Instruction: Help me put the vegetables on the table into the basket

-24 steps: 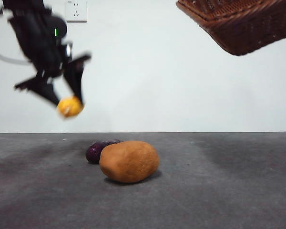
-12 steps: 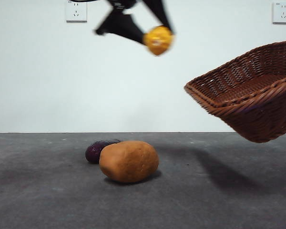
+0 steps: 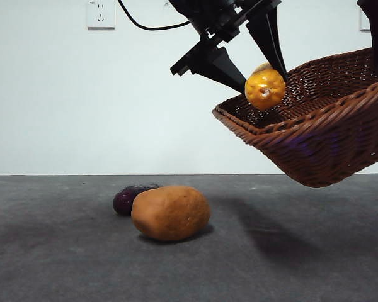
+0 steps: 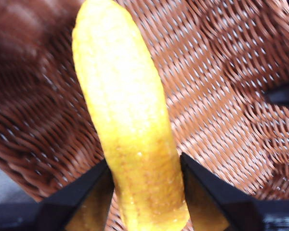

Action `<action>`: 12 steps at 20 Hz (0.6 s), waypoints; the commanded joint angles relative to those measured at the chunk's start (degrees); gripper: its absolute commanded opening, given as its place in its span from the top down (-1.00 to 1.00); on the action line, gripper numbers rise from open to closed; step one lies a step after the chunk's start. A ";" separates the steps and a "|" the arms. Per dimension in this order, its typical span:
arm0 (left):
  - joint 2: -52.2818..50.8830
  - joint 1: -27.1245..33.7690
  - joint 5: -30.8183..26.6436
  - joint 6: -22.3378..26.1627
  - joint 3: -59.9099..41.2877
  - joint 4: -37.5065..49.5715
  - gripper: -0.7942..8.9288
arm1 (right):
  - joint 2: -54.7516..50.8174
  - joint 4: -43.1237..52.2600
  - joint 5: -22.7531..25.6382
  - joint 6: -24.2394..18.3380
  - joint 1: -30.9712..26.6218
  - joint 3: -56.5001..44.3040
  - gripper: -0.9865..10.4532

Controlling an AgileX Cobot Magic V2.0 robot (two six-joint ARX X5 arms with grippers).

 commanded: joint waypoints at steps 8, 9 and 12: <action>-1.88 2.34 0.22 6.01 1.07 0.61 -0.26 | -0.13 0.52 -2.10 -2.05 -0.02 -0.07 0.85; -2.97 3.06 0.22 7.58 2.10 -1.53 -0.26 | -0.13 0.39 -1.25 -2.21 -0.02 -0.07 0.85; -8.13 5.11 0.11 12.68 2.86 -9.25 -0.26 | -0.13 0.04 -0.98 -2.43 -0.02 -0.07 0.85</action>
